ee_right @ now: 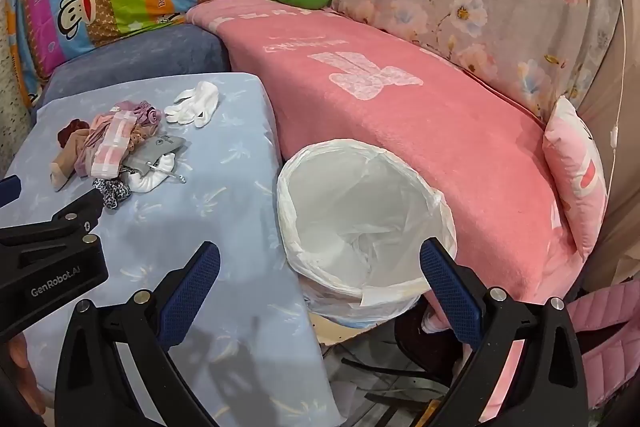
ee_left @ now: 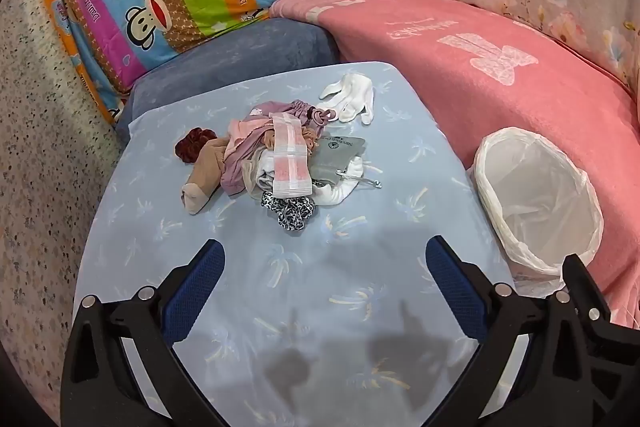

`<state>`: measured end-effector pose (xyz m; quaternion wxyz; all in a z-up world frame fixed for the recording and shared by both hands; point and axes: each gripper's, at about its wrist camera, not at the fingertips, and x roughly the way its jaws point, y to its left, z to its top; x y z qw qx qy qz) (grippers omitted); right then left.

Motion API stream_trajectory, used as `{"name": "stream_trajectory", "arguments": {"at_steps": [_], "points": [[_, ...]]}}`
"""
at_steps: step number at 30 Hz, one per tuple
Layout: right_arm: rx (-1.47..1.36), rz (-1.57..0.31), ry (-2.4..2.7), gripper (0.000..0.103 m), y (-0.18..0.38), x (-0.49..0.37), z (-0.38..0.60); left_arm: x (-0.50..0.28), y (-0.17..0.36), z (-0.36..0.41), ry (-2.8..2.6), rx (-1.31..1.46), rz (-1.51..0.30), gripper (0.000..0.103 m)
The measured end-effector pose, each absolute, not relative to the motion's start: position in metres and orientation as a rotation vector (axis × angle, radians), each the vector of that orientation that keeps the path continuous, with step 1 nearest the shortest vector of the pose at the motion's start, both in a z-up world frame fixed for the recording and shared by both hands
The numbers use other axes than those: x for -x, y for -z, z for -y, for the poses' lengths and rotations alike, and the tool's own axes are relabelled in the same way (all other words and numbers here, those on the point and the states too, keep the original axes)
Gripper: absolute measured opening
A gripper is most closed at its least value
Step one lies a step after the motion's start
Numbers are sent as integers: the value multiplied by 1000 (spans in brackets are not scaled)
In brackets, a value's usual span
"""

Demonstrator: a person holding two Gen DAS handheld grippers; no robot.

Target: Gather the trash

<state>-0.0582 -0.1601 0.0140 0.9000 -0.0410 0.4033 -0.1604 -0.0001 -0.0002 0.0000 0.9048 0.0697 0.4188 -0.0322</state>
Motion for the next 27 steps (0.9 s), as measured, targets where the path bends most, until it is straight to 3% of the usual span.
{"name": "stream_trajectory", "arguments": {"at_steps": [27], "points": [[51, -797, 396, 96, -7, 61, 163, -5, 6, -1, 84, -102, -852, 96]]}}
